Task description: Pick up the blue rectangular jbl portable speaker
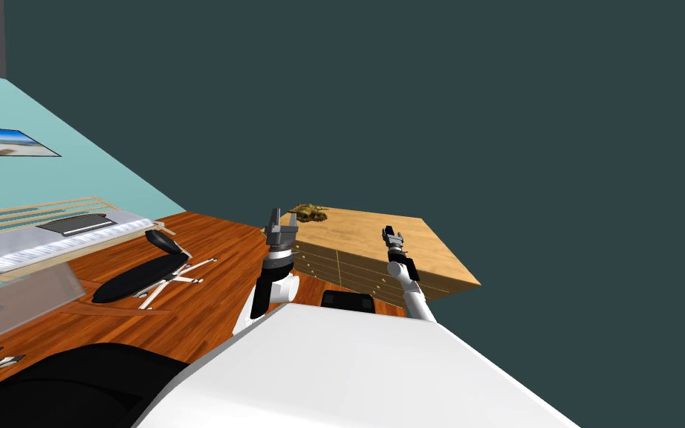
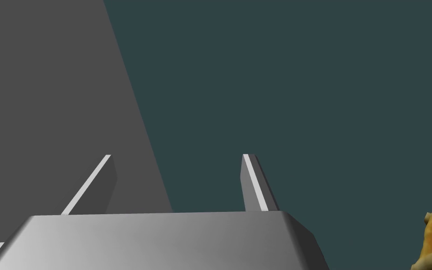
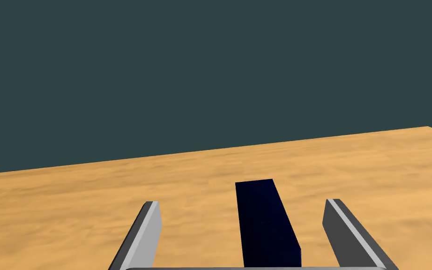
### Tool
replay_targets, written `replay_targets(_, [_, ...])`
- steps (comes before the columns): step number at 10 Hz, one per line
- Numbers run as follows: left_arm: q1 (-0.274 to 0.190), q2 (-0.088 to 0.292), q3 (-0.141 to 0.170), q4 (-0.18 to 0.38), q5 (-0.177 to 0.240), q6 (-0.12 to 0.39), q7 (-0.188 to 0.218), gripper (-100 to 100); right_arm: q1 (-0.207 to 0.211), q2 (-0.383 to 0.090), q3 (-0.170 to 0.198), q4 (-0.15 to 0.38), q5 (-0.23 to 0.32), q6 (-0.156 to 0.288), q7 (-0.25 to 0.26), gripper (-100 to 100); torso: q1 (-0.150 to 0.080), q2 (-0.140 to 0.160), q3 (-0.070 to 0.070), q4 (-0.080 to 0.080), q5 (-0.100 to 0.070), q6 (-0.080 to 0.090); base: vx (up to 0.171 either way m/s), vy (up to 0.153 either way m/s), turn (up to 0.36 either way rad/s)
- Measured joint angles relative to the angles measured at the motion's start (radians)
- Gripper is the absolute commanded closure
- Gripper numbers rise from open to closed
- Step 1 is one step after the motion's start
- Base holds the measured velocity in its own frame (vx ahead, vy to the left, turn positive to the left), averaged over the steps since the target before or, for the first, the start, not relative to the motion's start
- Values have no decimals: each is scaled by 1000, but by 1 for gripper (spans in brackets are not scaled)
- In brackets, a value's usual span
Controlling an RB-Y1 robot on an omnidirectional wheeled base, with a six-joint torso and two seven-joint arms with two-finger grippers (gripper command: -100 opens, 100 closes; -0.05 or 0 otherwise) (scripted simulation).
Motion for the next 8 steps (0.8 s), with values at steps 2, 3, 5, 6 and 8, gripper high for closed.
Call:
replay_targets(2, [0, 0, 0, 0, 0, 0, 0, 0, -4, 4, -1, 6, -10, 5, -13, -100, 0, 0, 0, 0, 0, 0, -5, -8, 22])
replay_targets(3, [0, 0, 0, 0, 0, 0, 0, 0, -4, 4, -2, 7, -10, 5, -13, -100, 0, 0, 0, 0, 0, 0, 6, 9, -25])
replay_targets(5, [0, 0, 0, 0, 0, 0, 0, 0, -5, 4, -2, 7, -11, 6, -13, -100, 1, -1, 0, 0, 0, 0, 7, 8, -23])
replay_targets(6, [0, 0, 0, 0, 0, 0, 0, 0, -5, 4, -2, 7, -11, 6, -13, -100, 1, -1, 0, 0, 0, 0, -13, -15, 43])
replay_targets(8, [0, 0, 0, 0, 0, 0, 0, 0, -5, 4, -2, 7, -11, 6, -13, -100, 0, 0, 0, 0, 0, 0, -3, -4, 10])
